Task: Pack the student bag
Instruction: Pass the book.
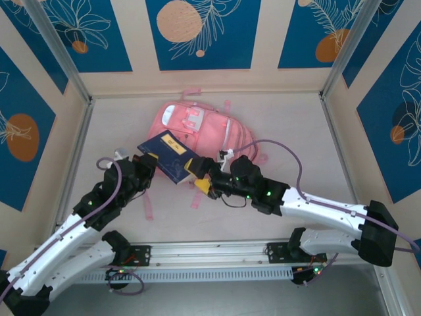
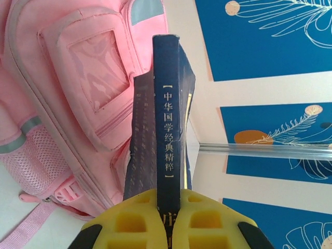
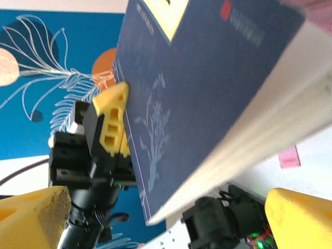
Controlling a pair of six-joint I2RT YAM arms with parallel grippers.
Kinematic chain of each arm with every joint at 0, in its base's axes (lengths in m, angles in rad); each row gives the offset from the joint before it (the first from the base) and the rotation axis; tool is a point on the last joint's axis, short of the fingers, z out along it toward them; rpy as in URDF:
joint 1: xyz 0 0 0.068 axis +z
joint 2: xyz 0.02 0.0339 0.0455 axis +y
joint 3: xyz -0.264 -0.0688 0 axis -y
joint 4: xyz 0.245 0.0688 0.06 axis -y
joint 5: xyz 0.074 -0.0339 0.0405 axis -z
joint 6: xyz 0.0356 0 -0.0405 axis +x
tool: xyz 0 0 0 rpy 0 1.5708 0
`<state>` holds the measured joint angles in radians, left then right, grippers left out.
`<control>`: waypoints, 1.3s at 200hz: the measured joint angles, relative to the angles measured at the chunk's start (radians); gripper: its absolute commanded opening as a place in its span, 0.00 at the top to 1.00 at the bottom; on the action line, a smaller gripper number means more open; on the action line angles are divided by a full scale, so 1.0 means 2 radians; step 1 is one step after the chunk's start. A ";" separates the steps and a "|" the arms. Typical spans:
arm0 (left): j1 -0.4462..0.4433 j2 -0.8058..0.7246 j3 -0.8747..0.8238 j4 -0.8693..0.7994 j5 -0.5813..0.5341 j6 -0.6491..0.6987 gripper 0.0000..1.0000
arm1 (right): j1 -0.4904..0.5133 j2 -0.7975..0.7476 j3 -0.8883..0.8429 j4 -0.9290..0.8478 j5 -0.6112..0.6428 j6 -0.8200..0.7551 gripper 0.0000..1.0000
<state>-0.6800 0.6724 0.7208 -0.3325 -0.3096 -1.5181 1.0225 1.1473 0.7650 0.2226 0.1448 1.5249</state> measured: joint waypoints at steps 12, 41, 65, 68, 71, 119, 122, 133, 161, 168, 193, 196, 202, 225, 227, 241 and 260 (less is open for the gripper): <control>0.000 -0.002 0.000 0.001 0.002 -0.003 1.00 | -0.009 0.010 0.000 0.012 -0.003 0.001 0.04; 0.001 -0.006 -0.003 0.002 0.002 -0.010 1.00 | -0.023 0.026 0.004 0.026 -0.012 0.003 0.04; 0.001 -0.010 -0.006 0.002 0.002 -0.011 1.00 | -0.024 0.034 0.011 0.031 -0.020 0.006 0.04; 0.001 -0.011 -0.006 0.002 0.002 -0.011 1.00 | -0.024 0.035 0.012 0.031 -0.021 0.006 0.04; 0.001 -0.012 -0.006 0.002 0.002 -0.011 1.00 | -0.024 0.035 0.012 0.032 -0.021 0.007 0.04; 0.001 -0.012 -0.007 0.003 0.002 -0.014 1.00 | -0.023 0.043 0.012 0.039 -0.022 0.016 0.04; 0.001 -0.011 -0.007 0.004 0.002 -0.014 1.00 | -0.023 0.043 0.012 0.039 -0.022 0.016 0.04; 0.001 -0.009 -0.007 0.006 0.002 -0.015 1.00 | -0.022 0.044 0.012 0.041 -0.022 0.018 0.04; 0.001 -0.007 -0.007 0.008 0.002 -0.015 1.00 | -0.011 0.054 0.013 0.048 -0.016 0.022 0.04; 0.001 -0.007 -0.007 0.010 0.002 -0.016 1.00 | -0.007 0.059 0.015 0.051 -0.014 0.024 0.04; 0.001 -0.005 -0.007 0.013 0.002 -0.019 1.00 | 0.012 0.087 0.026 0.060 -0.011 0.027 0.04; 0.001 -0.004 -0.007 0.014 0.002 -0.019 1.00 | 0.015 0.093 0.028 0.062 -0.011 0.028 0.04; 0.001 -0.004 -0.007 0.014 0.002 -0.019 1.00 | 0.020 0.100 0.031 0.064 -0.011 0.029 0.04; 0.001 -0.004 -0.007 0.013 0.001 -0.018 1.00 | 0.036 0.125 0.040 0.073 -0.011 0.034 0.04; 0.001 -0.004 -0.007 0.013 0.001 -0.018 1.00 | 0.037 0.127 0.041 0.075 -0.011 0.035 0.04; 0.001 -0.004 -0.007 0.011 0.000 -0.018 1.00 | 0.042 0.135 0.042 0.084 -0.011 0.039 0.04; 0.001 -0.005 -0.007 0.011 0.000 -0.018 1.00 | 0.046 0.136 0.042 0.093 -0.010 0.042 0.03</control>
<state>-0.6788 0.6632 0.7071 -0.3107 -0.3088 -1.5543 1.1137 1.4200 0.8490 0.4091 0.1242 1.6085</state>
